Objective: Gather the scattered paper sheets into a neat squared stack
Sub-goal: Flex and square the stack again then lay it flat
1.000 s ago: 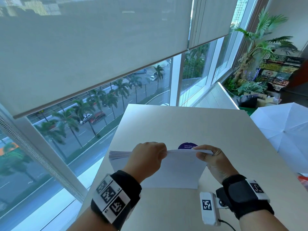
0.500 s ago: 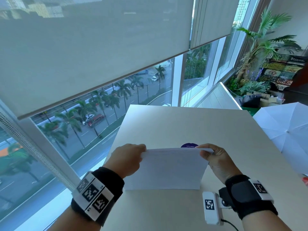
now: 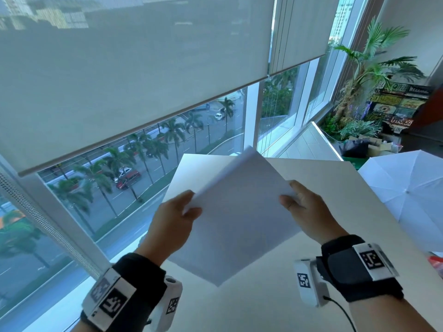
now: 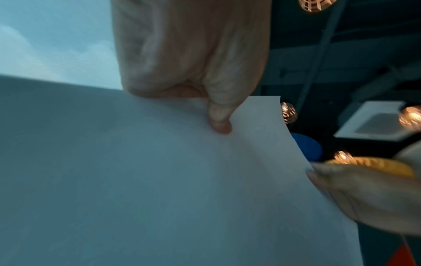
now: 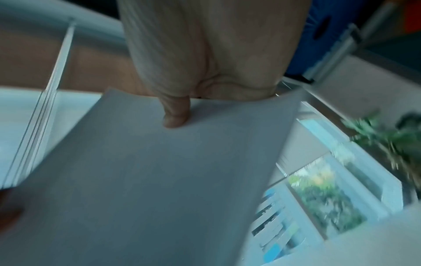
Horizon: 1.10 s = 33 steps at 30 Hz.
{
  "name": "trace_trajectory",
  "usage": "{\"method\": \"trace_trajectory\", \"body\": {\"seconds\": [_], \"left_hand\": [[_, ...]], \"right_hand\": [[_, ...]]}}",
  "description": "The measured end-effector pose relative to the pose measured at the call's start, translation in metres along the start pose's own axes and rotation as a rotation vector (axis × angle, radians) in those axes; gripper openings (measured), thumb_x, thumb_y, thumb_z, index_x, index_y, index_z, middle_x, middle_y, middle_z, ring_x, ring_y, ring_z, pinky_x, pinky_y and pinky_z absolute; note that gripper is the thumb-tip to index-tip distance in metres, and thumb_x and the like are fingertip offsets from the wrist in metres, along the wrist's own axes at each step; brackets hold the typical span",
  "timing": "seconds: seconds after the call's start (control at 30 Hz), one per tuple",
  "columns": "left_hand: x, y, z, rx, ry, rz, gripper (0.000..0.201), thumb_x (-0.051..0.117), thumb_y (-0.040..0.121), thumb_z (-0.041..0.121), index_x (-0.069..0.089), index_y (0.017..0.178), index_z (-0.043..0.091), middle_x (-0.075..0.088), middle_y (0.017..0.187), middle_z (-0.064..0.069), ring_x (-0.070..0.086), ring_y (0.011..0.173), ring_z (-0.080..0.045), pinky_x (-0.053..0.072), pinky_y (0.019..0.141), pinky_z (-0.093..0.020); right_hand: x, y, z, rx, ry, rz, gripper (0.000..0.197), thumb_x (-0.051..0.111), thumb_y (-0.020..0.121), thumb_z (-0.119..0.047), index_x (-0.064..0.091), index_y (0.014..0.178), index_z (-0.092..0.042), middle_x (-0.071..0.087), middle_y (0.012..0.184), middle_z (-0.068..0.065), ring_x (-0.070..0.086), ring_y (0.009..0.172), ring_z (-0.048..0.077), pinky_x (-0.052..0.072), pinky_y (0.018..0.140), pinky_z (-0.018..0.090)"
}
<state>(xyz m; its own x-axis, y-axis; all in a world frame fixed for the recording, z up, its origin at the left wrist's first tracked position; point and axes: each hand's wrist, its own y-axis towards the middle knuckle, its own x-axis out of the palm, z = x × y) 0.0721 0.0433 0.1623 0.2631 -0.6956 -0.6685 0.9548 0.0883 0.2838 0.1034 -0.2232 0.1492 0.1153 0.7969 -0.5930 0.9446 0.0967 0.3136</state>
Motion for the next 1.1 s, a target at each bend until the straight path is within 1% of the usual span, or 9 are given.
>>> {"method": "trace_trajectory", "body": {"seconds": [0.17, 0.27, 0.33, 0.53, 0.6, 0.73, 0.83, 0.93, 1.1], "left_hand": [[-0.01, 0.0, -0.022, -0.053, -0.324, 0.039, 0.016, 0.064, 0.081, 0.004, 0.064, 0.083, 0.02, 0.068, 0.07, 0.01, 0.053, 0.057, 0.002, 0.037, 0.055, -0.001], [-0.004, -0.007, -0.028, -0.055, -0.542, 0.041, 0.012, 0.065, 0.076, 0.008, 0.064, 0.08, 0.019, 0.069, 0.062, 0.024, 0.057, 0.055, 0.011, 0.043, 0.057, -0.003], [0.002, -0.012, -0.032, -0.07, -0.639, 0.054, 0.013, 0.062, 0.075, 0.009, 0.064, 0.079, 0.022, 0.07, 0.064, 0.023, 0.059, 0.056, 0.009, 0.046, 0.058, -0.006], [0.014, -0.021, -0.045, -0.187, -0.882, 0.049, 0.021, 0.057, 0.072, 0.012, 0.072, 0.08, 0.025, 0.074, 0.071, 0.007, 0.066, 0.062, -0.008, 0.055, 0.058, -0.021], [0.016, -0.023, -0.046, -0.193, -0.928, 0.03, 0.024, 0.059, 0.078, 0.005, 0.072, 0.083, 0.025, 0.075, 0.074, 0.005, 0.067, 0.063, -0.01, 0.056, 0.058, -0.024], [0.016, -0.023, -0.047, -0.187, -0.937, 0.029, 0.027, 0.06, 0.078, 0.005, 0.072, 0.083, 0.028, 0.075, 0.075, 0.007, 0.068, 0.065, -0.009, 0.056, 0.06, -0.023], [0.013, -0.022, -0.048, -0.17, -0.898, 0.047, 0.023, 0.059, 0.074, 0.011, 0.073, 0.079, 0.029, 0.074, 0.072, 0.009, 0.067, 0.064, -0.006, 0.055, 0.06, -0.021], [0.013, -0.022, -0.05, -0.153, -0.895, 0.047, 0.041, 0.055, 0.084, -0.004, 0.073, 0.076, 0.03, 0.074, 0.07, 0.01, 0.066, 0.063, -0.005, 0.055, 0.06, -0.019], [0.02, -0.023, -0.049, -0.164, -0.966, 0.06, 0.026, 0.06, 0.077, 0.003, 0.073, 0.081, 0.025, 0.075, 0.074, 0.007, 0.067, 0.065, -0.009, 0.057, 0.06, -0.023]], "right_hand": [[-0.014, 0.0, -0.005, -0.201, -0.213, 0.183, 0.037, 0.042, 0.085, -0.027, 0.063, 0.098, 0.001, 0.069, 0.087, 0.019, 0.06, 0.078, 0.035, 0.044, 0.068, 0.034], [-0.011, 0.005, -0.013, -0.2, -0.045, 0.295, 0.042, 0.044, 0.082, -0.036, 0.066, 0.093, -0.001, 0.064, 0.08, 0.007, 0.054, 0.074, 0.012, 0.041, 0.069, 0.01], [-0.01, 0.008, -0.016, -0.132, 0.118, 0.385, 0.036, 0.049, 0.077, -0.041, 0.064, 0.086, -0.01, 0.06, 0.075, -0.003, 0.051, 0.07, -0.002, 0.038, 0.069, 0.001], [0.004, 0.011, -0.017, 0.121, 0.861, 0.215, 0.013, 0.068, 0.077, -0.027, 0.061, 0.084, -0.02, 0.072, 0.069, -0.011, 0.062, 0.061, 0.0, 0.051, 0.069, 0.024], [0.009, 0.008, -0.018, 0.131, 0.878, 0.122, 0.035, 0.073, 0.064, -0.047, 0.066, 0.086, -0.021, 0.074, 0.074, -0.01, 0.065, 0.066, 0.003, 0.054, 0.067, 0.022], [0.005, 0.012, -0.024, 0.121, 0.853, 0.156, 0.013, 0.057, 0.085, -0.015, 0.067, 0.077, -0.016, 0.073, 0.067, -0.011, 0.065, 0.063, 0.003, 0.05, 0.067, 0.027], [-0.006, 0.018, -0.031, 0.051, 0.876, 0.156, 0.04, 0.076, 0.05, -0.056, 0.072, 0.071, -0.022, 0.072, 0.067, -0.011, 0.064, 0.062, 0.003, 0.055, 0.061, 0.021], [-0.016, 0.023, -0.039, 0.008, 0.892, 0.21, 0.051, 0.078, 0.035, -0.062, 0.072, 0.069, -0.025, 0.07, 0.065, -0.012, 0.061, 0.059, 0.002, 0.054, 0.058, 0.017], [-0.011, 0.019, -0.034, 0.044, 0.861, 0.237, 0.018, 0.071, 0.066, -0.04, 0.071, 0.071, -0.022, 0.072, 0.066, -0.012, 0.064, 0.061, 0.002, 0.055, 0.06, 0.018]]}}
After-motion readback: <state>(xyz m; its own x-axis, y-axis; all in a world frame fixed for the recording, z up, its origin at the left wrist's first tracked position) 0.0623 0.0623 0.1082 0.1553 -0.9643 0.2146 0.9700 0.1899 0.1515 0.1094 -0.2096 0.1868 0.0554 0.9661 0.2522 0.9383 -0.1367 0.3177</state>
